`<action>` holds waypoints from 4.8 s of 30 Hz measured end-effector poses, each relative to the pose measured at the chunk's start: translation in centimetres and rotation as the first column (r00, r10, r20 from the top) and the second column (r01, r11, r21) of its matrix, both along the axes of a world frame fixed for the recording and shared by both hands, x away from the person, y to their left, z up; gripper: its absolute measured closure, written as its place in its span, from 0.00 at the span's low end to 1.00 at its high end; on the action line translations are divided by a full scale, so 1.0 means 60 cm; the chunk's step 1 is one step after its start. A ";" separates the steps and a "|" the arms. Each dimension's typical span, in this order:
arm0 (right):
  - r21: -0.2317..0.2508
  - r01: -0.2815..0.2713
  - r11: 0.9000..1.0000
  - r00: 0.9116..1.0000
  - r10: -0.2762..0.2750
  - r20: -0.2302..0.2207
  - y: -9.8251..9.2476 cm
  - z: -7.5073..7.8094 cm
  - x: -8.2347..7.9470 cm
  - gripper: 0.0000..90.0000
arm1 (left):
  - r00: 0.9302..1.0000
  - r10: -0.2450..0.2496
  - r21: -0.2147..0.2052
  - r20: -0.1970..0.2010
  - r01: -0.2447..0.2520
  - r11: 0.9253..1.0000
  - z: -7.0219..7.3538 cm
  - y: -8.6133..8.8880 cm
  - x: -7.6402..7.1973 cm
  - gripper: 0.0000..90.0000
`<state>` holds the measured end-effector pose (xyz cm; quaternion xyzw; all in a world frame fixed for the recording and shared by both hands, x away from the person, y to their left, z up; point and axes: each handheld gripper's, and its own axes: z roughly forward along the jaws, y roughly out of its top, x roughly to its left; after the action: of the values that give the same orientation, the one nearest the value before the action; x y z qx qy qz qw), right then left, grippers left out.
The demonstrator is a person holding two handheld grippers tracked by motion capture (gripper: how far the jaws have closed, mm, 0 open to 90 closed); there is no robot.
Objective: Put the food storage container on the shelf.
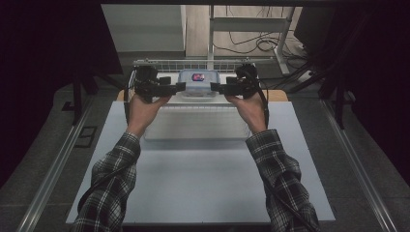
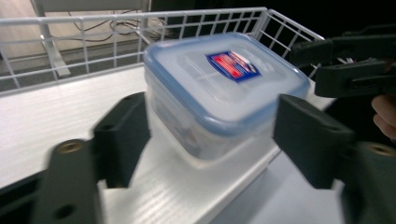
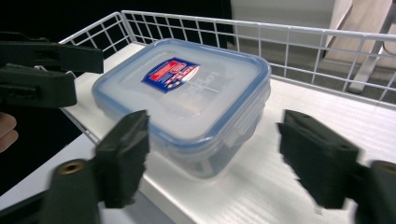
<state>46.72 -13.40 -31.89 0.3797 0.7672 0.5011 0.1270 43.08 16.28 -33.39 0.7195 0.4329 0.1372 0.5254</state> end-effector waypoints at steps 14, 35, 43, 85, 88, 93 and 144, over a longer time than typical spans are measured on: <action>-0.029 -0.041 0.999 0.997 0.043 0.060 -0.003 -0.022 -0.049 0.08 | 0.998 -0.042 0.127 0.057 0.034 0.991 -0.028 -0.015 -0.057 0.13; -0.096 -0.108 0.990 0.990 0.116 0.079 0.009 -0.072 -0.119 0.00 | 0.991 -0.113 0.174 0.070 0.099 0.980 -0.088 -0.025 -0.133 0.04; -0.112 -0.116 0.987 0.988 0.126 0.087 0.011 -0.094 -0.142 0.00 | 0.991 -0.116 0.186 0.066 0.102 0.977 -0.114 -0.025 -0.148 0.03; -0.244 -0.109 0.964 0.982 0.142 0.122 -0.023 -0.214 -0.249 0.00 | 0.991 -0.134 0.194 0.023 0.127 0.973 -0.239 -0.024 -0.252 0.01; -0.239 -0.115 0.964 0.983 0.145 0.113 -0.026 -0.219 -0.256 0.00 | 0.991 -0.131 0.204 0.016 0.125 0.971 -0.247 -0.024 -0.258 0.01; -0.245 -0.116 0.963 0.984 0.144 0.100 -0.028 -0.231 -0.265 0.00 | 0.993 -0.119 0.201 0.007 0.115 0.973 -0.259 -0.019 -0.269 0.01; -0.244 0.078 0.967 0.989 -0.044 0.142 -0.193 -0.254 -0.371 0.00 | 0.998 0.069 0.253 0.009 -0.069 0.965 -0.298 0.121 -0.392 0.01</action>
<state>24.44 -25.00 -47.13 0.3493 0.8015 0.4214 0.2409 19.55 23.51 -51.29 0.7651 0.4365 0.2096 0.4244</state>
